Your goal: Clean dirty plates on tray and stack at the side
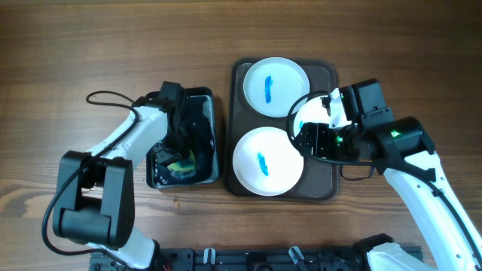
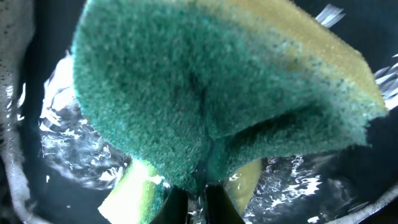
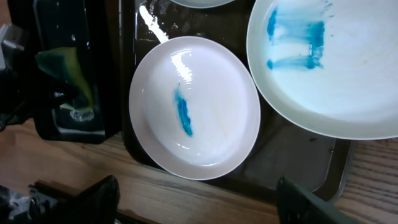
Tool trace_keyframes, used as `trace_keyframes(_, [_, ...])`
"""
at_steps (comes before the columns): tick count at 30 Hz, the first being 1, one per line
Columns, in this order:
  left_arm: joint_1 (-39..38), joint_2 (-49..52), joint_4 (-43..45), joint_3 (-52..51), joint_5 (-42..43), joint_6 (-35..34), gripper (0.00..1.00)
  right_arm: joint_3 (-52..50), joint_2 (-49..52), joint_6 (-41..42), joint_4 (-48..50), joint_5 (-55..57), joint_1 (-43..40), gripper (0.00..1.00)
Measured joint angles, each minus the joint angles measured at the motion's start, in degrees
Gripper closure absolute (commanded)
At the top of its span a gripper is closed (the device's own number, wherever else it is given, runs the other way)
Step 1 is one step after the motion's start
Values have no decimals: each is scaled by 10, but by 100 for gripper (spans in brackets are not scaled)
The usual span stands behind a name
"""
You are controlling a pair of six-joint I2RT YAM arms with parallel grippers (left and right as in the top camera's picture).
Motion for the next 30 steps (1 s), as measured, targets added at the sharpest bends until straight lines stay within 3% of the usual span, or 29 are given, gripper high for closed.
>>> trace_keyframes(1, [0,1,-6,4,0,0,69,0,0,0,2,0,0,18])
trace_keyframes(4, [0,2,-46,29,-4,1,35,0,0,1,15,2,0,18])
trace_keyframes(9, [0,-32,-62,56,-33,0,31,0,0,1,17,10,0,18])
trace_keyframes(11, [0,-41,-56,57,-64,0,34,0,0,1,17,10,0,18])
trace_keyframes(13, [0,-41,-19,52,-94,-2,52,0,0,1,19,11,0,18])
trace_keyframes(14, [0,-41,14,45,-104,-3,71,0,0,1,19,11,0,18])
trace_keyframes(17, [0,-35,91,11,-113,0,96,0,0,2,19,11,0,18])
trace_keyframes(23, [0,-20,147,-12,-114,16,96,0,0,2,19,11,0,18])
trace_keyframes(25, [0,-19,130,-4,-113,35,32,0,0,2,17,11,0,18])
trace_keyframes(26, [0,-20,116,5,-113,47,16,0,0,2,17,11,0,19])
trace_keyframes(28, [0,-19,61,39,-111,56,8,0,0,1,19,11,0,25])
trace_keyframes(30, [0,-22,11,85,-105,60,14,0,0,3,19,15,0,25])
